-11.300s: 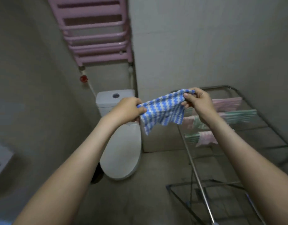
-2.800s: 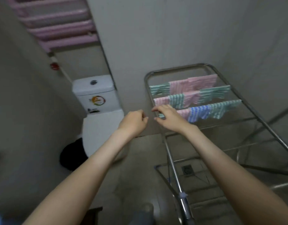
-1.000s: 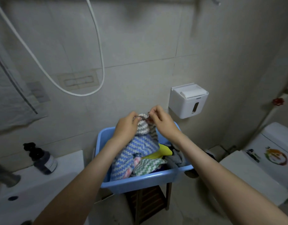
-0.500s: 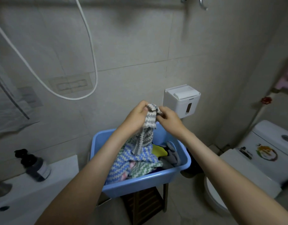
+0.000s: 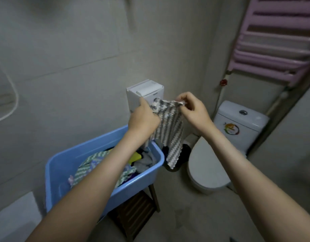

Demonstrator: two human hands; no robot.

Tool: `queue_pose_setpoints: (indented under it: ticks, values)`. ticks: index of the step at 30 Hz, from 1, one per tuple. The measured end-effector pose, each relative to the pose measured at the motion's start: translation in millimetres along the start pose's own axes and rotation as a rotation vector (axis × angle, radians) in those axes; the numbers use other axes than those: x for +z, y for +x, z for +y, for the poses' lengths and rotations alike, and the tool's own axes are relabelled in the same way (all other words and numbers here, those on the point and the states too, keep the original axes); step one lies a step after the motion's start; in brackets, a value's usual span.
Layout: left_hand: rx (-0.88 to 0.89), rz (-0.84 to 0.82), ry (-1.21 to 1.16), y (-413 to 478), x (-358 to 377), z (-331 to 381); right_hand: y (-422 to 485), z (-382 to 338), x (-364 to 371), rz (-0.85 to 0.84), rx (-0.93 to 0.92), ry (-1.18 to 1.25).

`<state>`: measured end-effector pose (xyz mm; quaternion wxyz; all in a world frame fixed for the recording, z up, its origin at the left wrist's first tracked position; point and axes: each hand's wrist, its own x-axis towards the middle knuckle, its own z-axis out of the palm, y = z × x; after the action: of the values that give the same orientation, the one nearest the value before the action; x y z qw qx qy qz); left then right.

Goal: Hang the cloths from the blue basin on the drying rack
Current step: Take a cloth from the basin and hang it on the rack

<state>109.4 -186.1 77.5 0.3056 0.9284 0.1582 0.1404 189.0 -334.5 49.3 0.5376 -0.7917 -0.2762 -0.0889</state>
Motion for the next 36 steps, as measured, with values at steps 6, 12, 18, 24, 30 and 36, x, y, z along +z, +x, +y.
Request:
queue_pose_setpoints:
  ticks: [6, 12, 18, 24, 30, 36]
  values:
    - [0.211, -0.08, -0.035, 1, 47, 45, -28, 19, -70, 0.107, 0.084, -0.108]
    - [0.291, -0.299, -0.179, -10, 89, 95, -64, 42, -126, 0.279, 0.216, -0.309]
    - [0.444, -0.463, -0.128, -36, 141, 138, -127, 64, -179, 0.483, 0.437, -0.392]
    - [0.566, -0.54, -0.139, -76, 192, 183, -200, 76, -231, 0.723, 0.555, -0.459]
    - [0.721, -0.65, -0.114, -124, 230, 222, -275, 64, -284, 0.832, 0.606, -0.49]
    - [0.778, -0.742, -0.157, -167, 251, 264, -330, 42, -323, 0.851, 0.595, -0.703]
